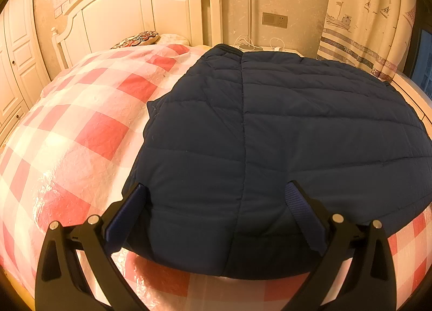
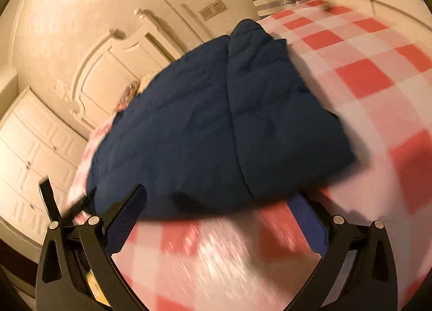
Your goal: Fold large clothes
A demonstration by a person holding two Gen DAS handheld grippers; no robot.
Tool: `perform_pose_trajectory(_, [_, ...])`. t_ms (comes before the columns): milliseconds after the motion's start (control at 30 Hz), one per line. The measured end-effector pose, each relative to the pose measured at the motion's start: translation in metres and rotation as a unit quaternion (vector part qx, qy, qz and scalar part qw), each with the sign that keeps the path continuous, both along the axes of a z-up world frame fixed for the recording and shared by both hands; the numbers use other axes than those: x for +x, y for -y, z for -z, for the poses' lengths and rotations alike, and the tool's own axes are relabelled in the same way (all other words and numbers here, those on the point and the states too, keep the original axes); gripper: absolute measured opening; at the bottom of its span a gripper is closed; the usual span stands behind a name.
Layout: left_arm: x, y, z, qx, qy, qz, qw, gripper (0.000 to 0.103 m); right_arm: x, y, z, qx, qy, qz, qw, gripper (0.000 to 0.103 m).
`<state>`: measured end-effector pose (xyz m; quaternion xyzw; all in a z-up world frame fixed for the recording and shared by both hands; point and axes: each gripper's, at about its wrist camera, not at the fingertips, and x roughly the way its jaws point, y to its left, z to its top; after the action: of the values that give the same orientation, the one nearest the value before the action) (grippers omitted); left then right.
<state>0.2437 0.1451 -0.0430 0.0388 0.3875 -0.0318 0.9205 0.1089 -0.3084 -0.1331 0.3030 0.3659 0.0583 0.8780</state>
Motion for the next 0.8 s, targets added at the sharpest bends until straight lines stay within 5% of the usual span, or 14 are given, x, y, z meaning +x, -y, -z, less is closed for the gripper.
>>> perform_pose_trajectory(200, [-0.001, 0.003, 0.001, 0.001, 0.000, 0.003, 1.0000, 0.101, 0.042, 0.002, 0.001, 0.055, 0.007, 0.089, 0.994, 0.099])
perform_pose_trajectory(367, [-0.002, 0.003, 0.001, -0.003, -0.002, 0.002, 1.0000, 0.101, 0.055, -0.036, -0.001, 0.035, 0.010, 0.014, 0.999, 0.097])
perform_pose_trajectory(433, [-0.002, 0.004, 0.001, -0.001, -0.002, 0.003, 1.0000, 0.101, 0.050, -0.010, 0.003, 0.085, 0.031, 0.086, 0.992, 0.077])
perform_pose_trajectory(500, [-0.003, 0.005, 0.003, 0.003, -0.001, 0.004, 1.0000, 0.101, 0.048, 0.013, 0.008, 0.131, 0.044, 0.146, 0.979, 0.071])
perform_pose_trajectory(667, [-0.003, 0.007, 0.004, 0.005, -0.002, 0.004, 1.0000, 0.101, 0.063, -0.003, 0.006, 0.097, 0.055, 0.113, 0.987, 0.074])
perform_pose_trajectory(700, [-0.004, 0.006, 0.003, 0.005, -0.002, 0.004, 1.0000, 0.101, 0.061, -0.003, 0.007, 0.109, 0.061, 0.103, 0.987, 0.070])
perform_pose_trajectory(800, [-0.005, 0.007, 0.003, 0.002, 0.001, 0.006, 1.0000, 0.101, 0.047, 0.012, 0.010, 0.148, 0.084, 0.091, 0.981, 0.038])
